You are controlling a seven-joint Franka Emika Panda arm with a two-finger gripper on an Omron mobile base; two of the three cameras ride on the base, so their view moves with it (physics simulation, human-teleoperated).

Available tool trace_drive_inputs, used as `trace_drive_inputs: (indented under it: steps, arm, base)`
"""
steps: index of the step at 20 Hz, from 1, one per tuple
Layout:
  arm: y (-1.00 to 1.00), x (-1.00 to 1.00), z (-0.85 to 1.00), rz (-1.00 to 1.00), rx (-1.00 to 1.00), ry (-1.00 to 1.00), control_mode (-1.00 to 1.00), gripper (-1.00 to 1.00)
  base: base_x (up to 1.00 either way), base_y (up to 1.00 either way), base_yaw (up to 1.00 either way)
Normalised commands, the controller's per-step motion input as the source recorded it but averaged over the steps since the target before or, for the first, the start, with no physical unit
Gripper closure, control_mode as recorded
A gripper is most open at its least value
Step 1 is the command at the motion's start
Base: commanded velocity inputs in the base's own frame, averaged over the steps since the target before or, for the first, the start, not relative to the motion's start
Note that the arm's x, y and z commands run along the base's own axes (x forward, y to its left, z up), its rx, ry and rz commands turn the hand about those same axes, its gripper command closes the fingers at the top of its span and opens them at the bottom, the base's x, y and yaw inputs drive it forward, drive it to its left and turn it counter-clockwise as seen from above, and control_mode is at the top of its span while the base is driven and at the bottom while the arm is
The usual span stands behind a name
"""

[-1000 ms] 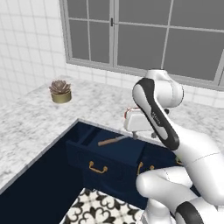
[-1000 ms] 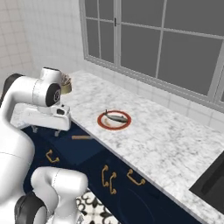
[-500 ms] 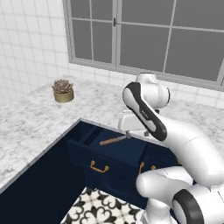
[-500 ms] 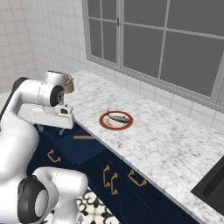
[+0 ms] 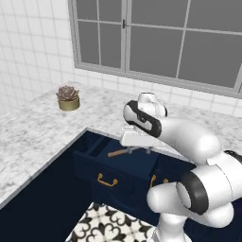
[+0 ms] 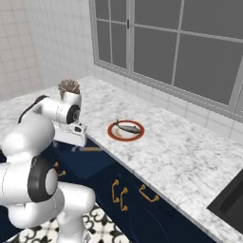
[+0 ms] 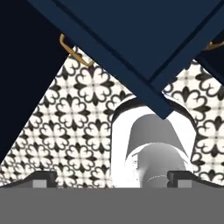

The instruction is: Pick up the knife from the drawer and place it on the cutting board. Then place the meat from the plate to the cutting board.

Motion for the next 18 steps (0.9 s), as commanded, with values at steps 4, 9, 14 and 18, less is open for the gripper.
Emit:
trace_drive_inputs:
  steps: [4,9,14,18]
  arm:
    - [0.06,0.78,-0.57,-0.13,-0.04,0.00,-1.00,-1.00]
    - [0.09,0.70,-0.59,-0.22,0.00,0.00,-1.00,-1.00]
    - [0.19,0.63,-0.57,-0.24,-0.02,0.00,-1.00,-1.00]
    - [0.25,0.59,-0.50,-0.21,-0.11,0.00,-1.00,-1.00]
  base:
    - [0.00,0.00,0.00]
    - [0.00,0.00,0.00]
    - [0.00,0.00,0.00]
    - [0.00,0.00,0.00]
